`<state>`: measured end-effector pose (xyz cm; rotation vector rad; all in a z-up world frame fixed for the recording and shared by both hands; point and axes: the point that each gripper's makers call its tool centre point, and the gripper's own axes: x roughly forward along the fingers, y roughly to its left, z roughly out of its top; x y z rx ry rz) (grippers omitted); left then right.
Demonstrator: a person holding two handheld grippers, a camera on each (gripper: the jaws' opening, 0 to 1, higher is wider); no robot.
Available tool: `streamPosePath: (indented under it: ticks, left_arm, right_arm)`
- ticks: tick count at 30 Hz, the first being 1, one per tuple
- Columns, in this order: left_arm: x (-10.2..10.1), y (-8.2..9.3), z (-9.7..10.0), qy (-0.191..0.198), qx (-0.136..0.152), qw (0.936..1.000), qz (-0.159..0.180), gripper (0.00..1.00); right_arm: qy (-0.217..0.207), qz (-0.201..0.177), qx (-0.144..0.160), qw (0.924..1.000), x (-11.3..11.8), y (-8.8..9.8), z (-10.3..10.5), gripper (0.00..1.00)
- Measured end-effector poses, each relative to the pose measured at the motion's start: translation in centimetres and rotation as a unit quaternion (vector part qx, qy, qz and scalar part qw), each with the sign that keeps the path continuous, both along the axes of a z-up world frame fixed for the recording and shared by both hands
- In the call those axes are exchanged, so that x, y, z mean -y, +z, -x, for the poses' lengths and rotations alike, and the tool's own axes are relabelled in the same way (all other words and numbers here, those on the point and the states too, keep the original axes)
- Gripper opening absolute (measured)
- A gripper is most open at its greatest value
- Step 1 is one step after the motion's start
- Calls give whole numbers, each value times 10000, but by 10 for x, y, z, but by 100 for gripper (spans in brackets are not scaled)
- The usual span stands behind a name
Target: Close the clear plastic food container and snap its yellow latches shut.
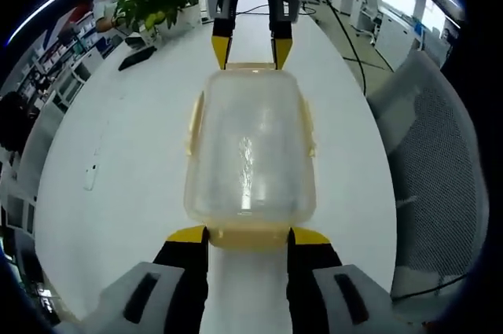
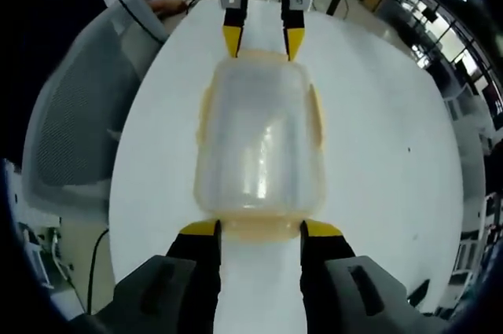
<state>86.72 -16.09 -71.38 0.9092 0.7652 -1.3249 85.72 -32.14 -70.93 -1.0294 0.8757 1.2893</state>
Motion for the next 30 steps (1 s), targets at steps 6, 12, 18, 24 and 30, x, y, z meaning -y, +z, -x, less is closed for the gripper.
streamPosePath:
  ticks: [6, 12, 18, 24, 30]
  left_arm:
    - [9, -3, -1, -14, -36, 10000, 38, 33]
    - [14, -6, -1, -35, -49, 10000, 50, 33]
    - [16, -11, 0, -28, -80, 10000, 28, 33]
    - [15, -15, 1, -33, -118, 9999, 8, 33]
    - [12, -16, 1, -24, -111, 9999, 14, 33]
  right_arm:
    - [7, 93, -39, 9999, 9, -6, -1, 36]
    - [-6, 164, -60, 9998, 14, -11, -1, 36]
    - [25, 234, -61, 9997, 16, -18, -1, 36]
    - [14, 235, -89, 9997, 15, -23, 0, 37]
    - [-39, 188, -38, 9998, 15, -23, -1, 37]
